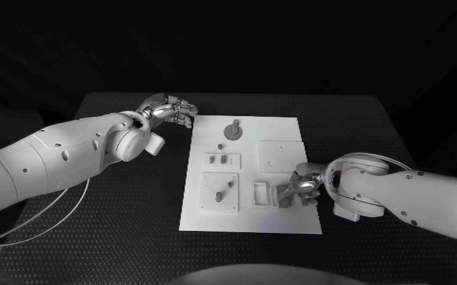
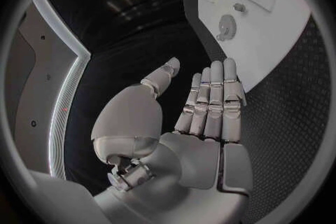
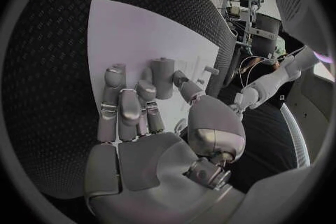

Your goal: Assemble the parts on the task board

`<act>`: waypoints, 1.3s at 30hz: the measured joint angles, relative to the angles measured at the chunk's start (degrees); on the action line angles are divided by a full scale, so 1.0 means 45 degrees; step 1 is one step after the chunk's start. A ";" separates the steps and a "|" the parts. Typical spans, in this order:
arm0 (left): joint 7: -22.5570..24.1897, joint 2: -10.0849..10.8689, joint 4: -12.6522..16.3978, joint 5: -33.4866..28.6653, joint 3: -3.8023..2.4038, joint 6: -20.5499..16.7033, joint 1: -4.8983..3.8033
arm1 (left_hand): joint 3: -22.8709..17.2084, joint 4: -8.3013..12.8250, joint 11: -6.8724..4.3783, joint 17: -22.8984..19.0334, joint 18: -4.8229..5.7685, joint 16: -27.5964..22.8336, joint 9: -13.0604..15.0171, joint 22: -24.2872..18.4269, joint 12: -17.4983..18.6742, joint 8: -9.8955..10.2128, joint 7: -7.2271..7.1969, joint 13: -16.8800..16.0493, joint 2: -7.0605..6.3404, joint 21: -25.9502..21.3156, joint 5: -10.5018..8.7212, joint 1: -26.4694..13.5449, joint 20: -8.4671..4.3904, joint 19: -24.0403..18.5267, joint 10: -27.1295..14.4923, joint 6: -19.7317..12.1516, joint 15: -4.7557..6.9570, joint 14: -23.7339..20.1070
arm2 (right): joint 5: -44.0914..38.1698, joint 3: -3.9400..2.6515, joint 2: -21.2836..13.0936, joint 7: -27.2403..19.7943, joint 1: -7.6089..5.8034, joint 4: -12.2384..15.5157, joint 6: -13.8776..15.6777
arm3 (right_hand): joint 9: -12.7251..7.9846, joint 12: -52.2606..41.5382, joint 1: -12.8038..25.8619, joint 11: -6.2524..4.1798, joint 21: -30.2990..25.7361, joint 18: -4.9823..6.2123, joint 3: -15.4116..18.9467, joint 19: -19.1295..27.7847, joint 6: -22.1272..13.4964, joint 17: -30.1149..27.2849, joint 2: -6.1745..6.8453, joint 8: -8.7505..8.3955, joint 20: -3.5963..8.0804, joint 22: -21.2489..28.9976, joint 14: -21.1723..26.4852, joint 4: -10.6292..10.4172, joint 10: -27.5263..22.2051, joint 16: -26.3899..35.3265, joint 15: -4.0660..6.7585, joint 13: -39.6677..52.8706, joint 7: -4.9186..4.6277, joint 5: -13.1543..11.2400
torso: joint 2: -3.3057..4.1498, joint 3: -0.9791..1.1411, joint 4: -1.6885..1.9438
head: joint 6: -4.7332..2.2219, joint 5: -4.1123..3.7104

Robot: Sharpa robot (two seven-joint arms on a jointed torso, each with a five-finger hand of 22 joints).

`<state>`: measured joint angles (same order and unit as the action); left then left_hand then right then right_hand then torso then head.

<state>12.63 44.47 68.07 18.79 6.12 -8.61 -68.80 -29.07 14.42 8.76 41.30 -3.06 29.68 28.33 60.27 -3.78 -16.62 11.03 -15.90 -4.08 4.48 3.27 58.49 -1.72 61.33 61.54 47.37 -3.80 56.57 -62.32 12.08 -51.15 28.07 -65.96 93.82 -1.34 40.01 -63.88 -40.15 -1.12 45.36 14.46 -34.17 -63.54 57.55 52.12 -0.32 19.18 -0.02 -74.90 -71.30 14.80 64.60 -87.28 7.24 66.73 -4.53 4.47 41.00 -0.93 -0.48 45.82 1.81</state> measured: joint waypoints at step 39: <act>-0.0012 -0.0037 0.0060 -0.0001 -0.0001 0.0059 0.0000 | 0.0000 0.0001 -0.0001 0.0036 -0.0013 -0.0048 -0.0009 0.0006 0.0000 0.0000 0.0000 0.0008 0.0000 0.0000 0.0000 0.0000 0.0022 -0.0022 0.0001 0.0000 0.0000 0.0000 | 0.1644 0.0094 0.1150 0.0065 -0.0468 -0.0045 0.0644 | 0.0075 0.0001 -0.0002 -0.0045 0.0000 -0.0040 0.0053 0.0041 0.0082 -0.0200 0.0001 -0.0015 -0.0044 0.0000 0.0020 0.0055 0.0050 0.0146 0.0008 -0.0131 -0.0009 -0.0021 | 0.0004 0.0000 0.0016 | 0.0093 0.0038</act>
<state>12.58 44.30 68.34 18.78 6.12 -8.35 -68.80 -29.07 14.43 8.75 41.46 -3.12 29.46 28.29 60.29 -3.78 -16.62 11.03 -15.86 -4.07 4.48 3.27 58.50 -1.62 61.23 61.54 47.37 -3.80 56.57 -54.93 12.51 -45.98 28.37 -68.07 93.62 1.56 40.35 -63.88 -40.16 -1.33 45.36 14.28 -33.93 -63.36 57.91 51.22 -0.32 19.11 -0.21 -74.90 -71.21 15.04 64.82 -86.62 7.28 66.14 -4.58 4.37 41.02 -0.93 -0.41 46.24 1.98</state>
